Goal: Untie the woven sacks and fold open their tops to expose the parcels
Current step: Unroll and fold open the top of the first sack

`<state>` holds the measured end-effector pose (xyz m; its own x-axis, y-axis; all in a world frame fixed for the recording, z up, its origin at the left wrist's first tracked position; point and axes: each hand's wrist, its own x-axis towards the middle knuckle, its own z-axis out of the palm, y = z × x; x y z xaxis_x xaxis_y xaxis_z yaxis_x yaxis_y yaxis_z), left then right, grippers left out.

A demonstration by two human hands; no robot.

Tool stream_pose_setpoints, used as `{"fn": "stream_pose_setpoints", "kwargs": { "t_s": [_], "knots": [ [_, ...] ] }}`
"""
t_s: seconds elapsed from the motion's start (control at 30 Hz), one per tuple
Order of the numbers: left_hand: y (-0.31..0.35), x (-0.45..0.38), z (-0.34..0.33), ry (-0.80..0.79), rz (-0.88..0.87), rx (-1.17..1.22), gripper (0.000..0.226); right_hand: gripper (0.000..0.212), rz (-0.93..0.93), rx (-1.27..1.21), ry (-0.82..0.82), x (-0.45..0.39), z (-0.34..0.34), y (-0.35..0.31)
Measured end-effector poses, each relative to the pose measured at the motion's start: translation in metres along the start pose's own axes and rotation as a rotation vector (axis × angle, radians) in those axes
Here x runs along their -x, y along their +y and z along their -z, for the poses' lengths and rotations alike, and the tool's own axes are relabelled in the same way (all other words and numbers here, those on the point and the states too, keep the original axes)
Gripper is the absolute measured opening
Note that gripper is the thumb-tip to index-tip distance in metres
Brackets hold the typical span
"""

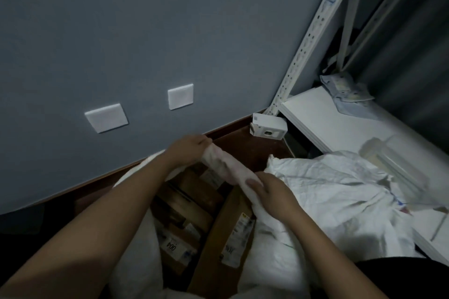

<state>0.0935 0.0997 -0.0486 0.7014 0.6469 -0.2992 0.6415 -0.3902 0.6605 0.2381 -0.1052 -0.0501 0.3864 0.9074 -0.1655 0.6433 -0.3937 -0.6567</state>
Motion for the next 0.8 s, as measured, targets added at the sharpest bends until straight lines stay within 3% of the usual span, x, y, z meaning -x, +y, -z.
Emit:
{"fn": "stream_pose_setpoints", "kwargs": {
  "t_s": [0.07,0.13,0.23,0.27,0.33,0.4,0.47,0.5,0.57,0.67,0.8],
  "knots": [
    [0.007,-0.004,0.001,0.058,-0.006,-0.171,0.045,0.037,-0.106,-0.182,0.071,0.001,-0.001,0.001],
    [0.019,-0.001,-0.003,0.087,-0.211,-0.275,0.055,0.039,-0.305,-0.436,0.052,-0.009,0.002,-0.005],
    [0.035,0.005,-0.032,-0.129,-0.516,-0.377,0.066,0.049,-0.526,-0.839,-0.082,-0.017,0.008,-0.01],
    [0.036,0.004,-0.042,-0.179,-0.541,-0.344,0.059,0.064,-0.547,-0.852,-0.072,-0.018,0.009,-0.008],
    [0.038,-0.009,-0.049,-0.161,-0.524,-0.273,0.034,0.087,-0.463,-0.593,0.016,-0.01,0.013,-0.003],
    [0.045,-0.022,-0.042,-0.139,-0.475,-0.27,0.025,0.053,-0.277,-0.311,0.121,0.005,0.008,0.014],
    [0.051,-0.035,-0.033,-0.073,-0.491,-0.331,0.032,0.026,-0.218,-0.238,0.225,0.021,0.0,0.028],
    [0.056,-0.04,-0.03,-0.033,-0.489,-0.392,0.03,0.024,-0.284,-0.3,0.259,0.025,-0.004,0.031],
    [0.062,-0.048,-0.03,0.038,-0.429,-0.513,0.031,0.027,-0.503,-0.689,0.246,0.018,-0.002,0.029],
    [0.068,-0.042,-0.038,0.101,-0.42,-0.479,0.043,0.034,-0.78,-1.367,0.044,0.007,0.012,0.012],
    [0.076,-0.024,-0.056,-0.072,-0.691,-0.502,0.054,0.03,-0.731,-1.458,0.062,-0.001,0.011,0.015]
  ]
}}
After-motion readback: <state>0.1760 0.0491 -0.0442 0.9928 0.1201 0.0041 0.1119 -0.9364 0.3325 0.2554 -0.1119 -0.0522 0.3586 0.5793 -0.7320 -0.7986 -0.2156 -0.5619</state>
